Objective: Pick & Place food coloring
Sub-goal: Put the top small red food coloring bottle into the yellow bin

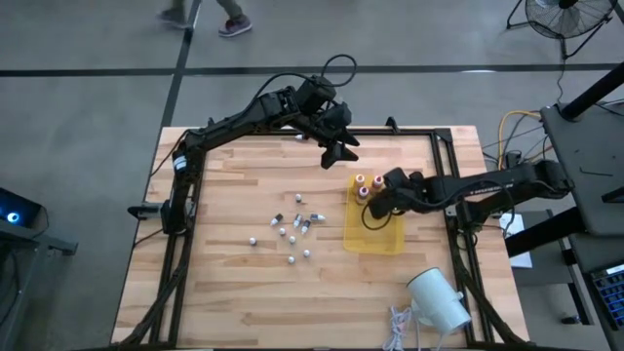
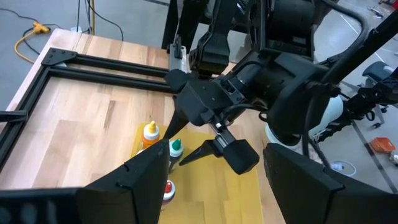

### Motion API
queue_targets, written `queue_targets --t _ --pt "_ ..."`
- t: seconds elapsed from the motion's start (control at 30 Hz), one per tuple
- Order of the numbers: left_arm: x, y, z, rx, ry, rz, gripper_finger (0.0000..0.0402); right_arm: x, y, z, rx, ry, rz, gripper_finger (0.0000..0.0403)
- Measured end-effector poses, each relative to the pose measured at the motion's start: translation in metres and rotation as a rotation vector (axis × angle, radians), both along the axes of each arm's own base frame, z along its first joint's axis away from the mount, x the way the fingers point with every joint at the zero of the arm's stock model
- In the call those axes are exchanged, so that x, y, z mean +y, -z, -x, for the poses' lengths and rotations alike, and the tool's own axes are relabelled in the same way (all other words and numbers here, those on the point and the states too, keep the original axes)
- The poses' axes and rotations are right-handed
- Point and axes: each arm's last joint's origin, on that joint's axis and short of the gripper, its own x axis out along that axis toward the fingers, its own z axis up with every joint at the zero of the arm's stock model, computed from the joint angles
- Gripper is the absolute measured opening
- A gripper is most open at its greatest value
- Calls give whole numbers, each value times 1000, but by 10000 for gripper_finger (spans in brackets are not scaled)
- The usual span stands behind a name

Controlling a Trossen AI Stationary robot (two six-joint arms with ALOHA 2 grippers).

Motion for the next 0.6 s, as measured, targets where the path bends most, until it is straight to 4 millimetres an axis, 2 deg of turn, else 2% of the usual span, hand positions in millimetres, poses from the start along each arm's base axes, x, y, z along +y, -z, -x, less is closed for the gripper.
queue_targets --t 0.17,0.4,0.6 --pt "-1 1 2 23 1 8 232 1 -19 -7 -17 -69 27 246" --pt "-4 12 10 157 20 32 229 3 -55 -19 -34 -249 95 247" --pt "-10 4 21 164 37 14 190 4 -73 -24 -49 -371 113 236"
